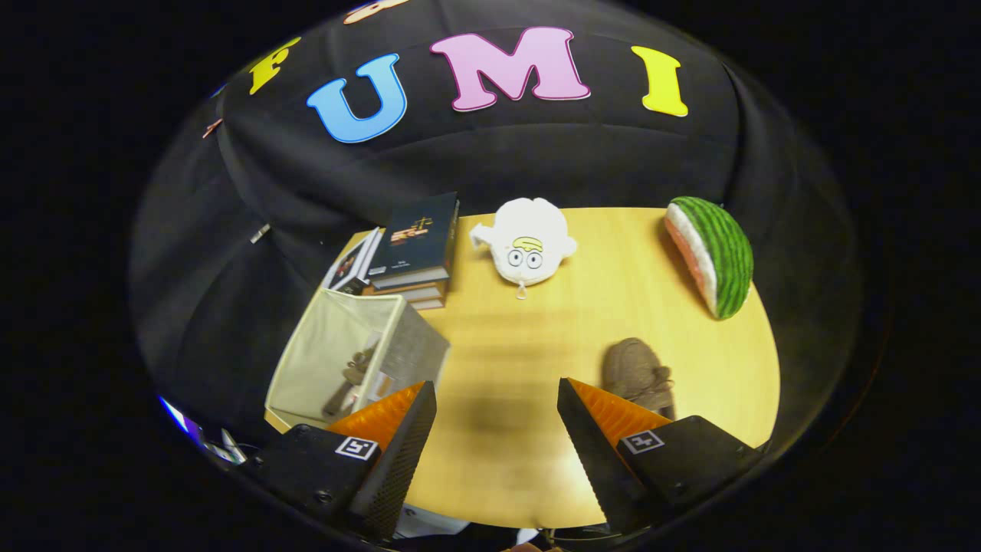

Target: Open the storage box then place both shoes into the box .Put the left shoe in first, then the right shoe, with the right side of both shoes facing outward in a uniform manner.

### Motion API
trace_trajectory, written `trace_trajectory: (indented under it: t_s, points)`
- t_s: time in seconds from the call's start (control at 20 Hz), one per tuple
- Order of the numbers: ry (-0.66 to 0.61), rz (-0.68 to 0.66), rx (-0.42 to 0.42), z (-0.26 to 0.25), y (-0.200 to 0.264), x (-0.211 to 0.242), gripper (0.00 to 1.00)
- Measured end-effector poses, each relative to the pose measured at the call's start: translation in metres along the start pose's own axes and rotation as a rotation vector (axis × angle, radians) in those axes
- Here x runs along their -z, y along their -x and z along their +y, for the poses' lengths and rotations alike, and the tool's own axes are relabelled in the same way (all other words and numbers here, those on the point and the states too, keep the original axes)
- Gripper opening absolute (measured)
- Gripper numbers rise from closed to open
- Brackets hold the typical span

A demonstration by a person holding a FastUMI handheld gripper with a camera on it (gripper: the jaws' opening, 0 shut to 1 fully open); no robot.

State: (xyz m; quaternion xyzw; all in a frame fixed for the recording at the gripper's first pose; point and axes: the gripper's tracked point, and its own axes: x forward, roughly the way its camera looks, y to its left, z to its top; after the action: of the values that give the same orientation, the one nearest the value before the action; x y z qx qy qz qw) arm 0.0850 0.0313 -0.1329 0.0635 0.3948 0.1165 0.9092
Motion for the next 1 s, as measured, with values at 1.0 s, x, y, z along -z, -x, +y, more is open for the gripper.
trace_trajectory:
  t_s: [1.0]
  points:
    - [0.014, 0.296, 0.092, -0.214, -0.06, 0.108, 1.0]
